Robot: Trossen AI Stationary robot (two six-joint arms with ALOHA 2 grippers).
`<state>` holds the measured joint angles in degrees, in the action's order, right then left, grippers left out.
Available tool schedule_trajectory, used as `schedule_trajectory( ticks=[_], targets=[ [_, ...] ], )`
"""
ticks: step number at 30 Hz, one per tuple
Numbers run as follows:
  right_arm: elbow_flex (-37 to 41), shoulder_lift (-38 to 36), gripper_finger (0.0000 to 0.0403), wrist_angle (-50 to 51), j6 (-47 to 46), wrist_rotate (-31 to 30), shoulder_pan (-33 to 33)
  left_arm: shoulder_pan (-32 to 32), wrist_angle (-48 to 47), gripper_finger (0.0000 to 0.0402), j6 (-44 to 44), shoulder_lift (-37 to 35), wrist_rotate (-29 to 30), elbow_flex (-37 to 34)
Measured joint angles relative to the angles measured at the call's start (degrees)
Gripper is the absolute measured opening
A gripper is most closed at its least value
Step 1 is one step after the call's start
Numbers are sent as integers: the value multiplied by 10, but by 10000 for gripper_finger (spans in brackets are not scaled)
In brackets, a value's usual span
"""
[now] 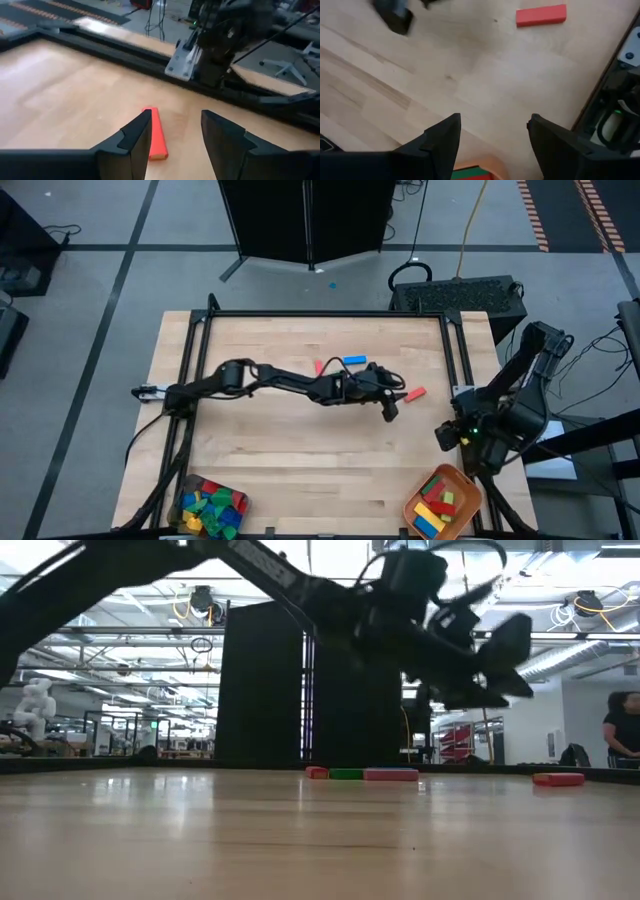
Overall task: Sort blocks by size
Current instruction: Put the red rectangular block into the orange bin
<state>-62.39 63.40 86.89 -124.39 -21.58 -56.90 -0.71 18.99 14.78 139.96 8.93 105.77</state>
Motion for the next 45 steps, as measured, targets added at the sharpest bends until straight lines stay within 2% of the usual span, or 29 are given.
schedule_trajectory(
  ticks=[7, 15, 20, 25, 29, 35, 38, 40, 44, 45],
  targets=[
    [0, 2, 224, -6, -10, -28, -6, 19, -11, 171, -18, 98, 31, 118],
    [0, 3, 224, -35, 6, -42, -6, 21, -151, 171, -108, 194, 96, 293],
    [0, 3, 224, -47, 23, -59, -6, 11, -144, 171, -81, 211, 76, 286],
    [0, 3, 224, -48, 26, -71, -6, 7, -149, 171, -92, 216, 63, 287],
    [0, 3, 224, -54, 37, -72, -6, 4, -143, 171, -58, 226, 32, 287],
    [0, 3, 224, -56, 36, -75, -6, 11, -145, 170, -42, 243, 51, 289],
    [0, 3, 224, -64, 37, -90, -6, 11, -149, 168, 3, 249, 53, 291],
    [0, 3, 224, -72, 38, -98, -6, 11, -156, 154, 25, 250, 53, 291],
    [0, 3, 224, -76, 40, -104, -6, 11, -164, 92, 25, 251, 55, 295],
    [0, 3, 224, -75, 40, -104, -6, 11, -167, 88, 25, 251, 54, 295]
  ],
)
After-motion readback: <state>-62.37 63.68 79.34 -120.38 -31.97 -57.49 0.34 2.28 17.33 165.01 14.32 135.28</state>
